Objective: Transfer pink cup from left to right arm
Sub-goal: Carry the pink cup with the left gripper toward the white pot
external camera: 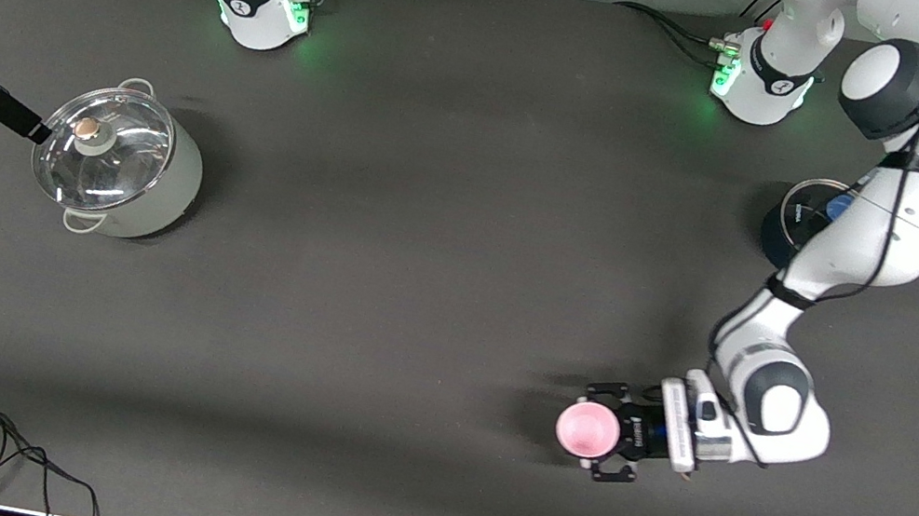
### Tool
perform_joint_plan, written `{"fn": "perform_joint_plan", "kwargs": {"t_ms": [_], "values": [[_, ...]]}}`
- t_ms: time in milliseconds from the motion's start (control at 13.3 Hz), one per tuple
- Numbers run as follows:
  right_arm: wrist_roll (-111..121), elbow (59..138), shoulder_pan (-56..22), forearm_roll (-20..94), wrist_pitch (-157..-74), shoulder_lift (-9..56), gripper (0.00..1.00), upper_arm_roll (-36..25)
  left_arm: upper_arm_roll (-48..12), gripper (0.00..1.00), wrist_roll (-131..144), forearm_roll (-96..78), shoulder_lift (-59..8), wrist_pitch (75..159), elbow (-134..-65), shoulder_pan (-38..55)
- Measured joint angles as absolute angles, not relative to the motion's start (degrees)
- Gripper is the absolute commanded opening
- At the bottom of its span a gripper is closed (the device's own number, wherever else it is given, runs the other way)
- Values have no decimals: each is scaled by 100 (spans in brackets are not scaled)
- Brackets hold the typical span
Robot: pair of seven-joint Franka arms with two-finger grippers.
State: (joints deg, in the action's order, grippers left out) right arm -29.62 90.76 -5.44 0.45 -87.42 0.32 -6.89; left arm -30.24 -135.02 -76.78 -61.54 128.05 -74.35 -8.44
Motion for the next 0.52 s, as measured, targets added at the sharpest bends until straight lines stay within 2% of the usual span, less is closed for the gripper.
{"fn": "perform_joint_plan", "kwargs": {"t_ms": [225, 524], "values": [[-3773, 9074, -534, 137, -8742, 29, 100, -721, -3977, 0, -13274, -7697, -6151, 14152, -7426, -729], [-3881, 9067, -526, 178, -8745, 29, 100, -727, -4809, 0, -13096, -7700, -6148, 15471, -7409, -473]]}}
